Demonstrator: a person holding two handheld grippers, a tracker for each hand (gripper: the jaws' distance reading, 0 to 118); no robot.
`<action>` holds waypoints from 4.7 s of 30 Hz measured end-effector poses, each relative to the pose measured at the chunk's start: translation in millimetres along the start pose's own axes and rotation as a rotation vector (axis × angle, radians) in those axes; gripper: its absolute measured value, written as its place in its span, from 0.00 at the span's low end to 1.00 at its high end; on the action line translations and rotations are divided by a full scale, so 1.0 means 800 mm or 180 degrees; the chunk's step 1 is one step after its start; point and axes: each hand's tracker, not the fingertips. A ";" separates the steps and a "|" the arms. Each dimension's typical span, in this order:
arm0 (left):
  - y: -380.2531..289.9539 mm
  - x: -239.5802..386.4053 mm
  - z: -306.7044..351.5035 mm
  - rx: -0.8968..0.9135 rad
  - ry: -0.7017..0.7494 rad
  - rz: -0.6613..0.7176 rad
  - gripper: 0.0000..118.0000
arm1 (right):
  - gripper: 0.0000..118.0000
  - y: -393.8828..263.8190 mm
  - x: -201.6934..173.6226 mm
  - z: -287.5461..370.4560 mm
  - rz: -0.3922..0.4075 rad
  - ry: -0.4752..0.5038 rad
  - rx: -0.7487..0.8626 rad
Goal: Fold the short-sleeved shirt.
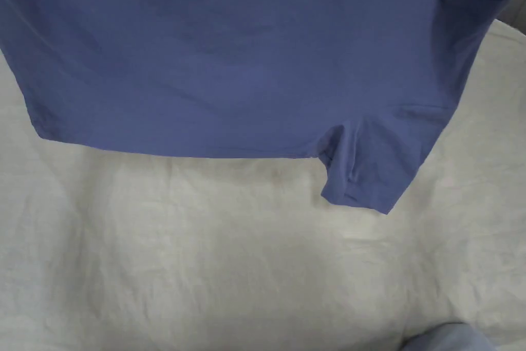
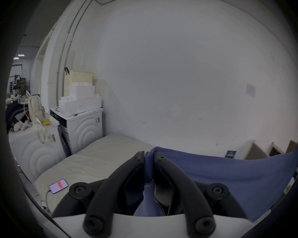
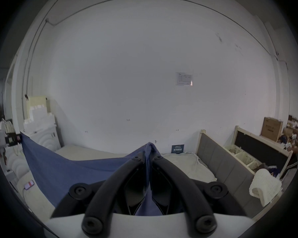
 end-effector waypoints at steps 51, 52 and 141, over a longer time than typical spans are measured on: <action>-0.460 0.045 -0.271 -0.1650 0.0464 -0.0941 0.06 | 0.02 -0.441 -0.103 -0.255 -0.0381 0.0136 -0.1898; -0.472 0.039 -0.261 -0.1659 0.0457 -0.0883 0.06 | 0.02 -0.457 -0.104 -0.247 -0.0366 0.0109 -0.1919; -0.508 -0.046 0.094 -0.0565 -0.0383 -0.0517 0.95 | 0.93 -0.580 -0.073 0.115 -0.0074 -0.0216 -0.1005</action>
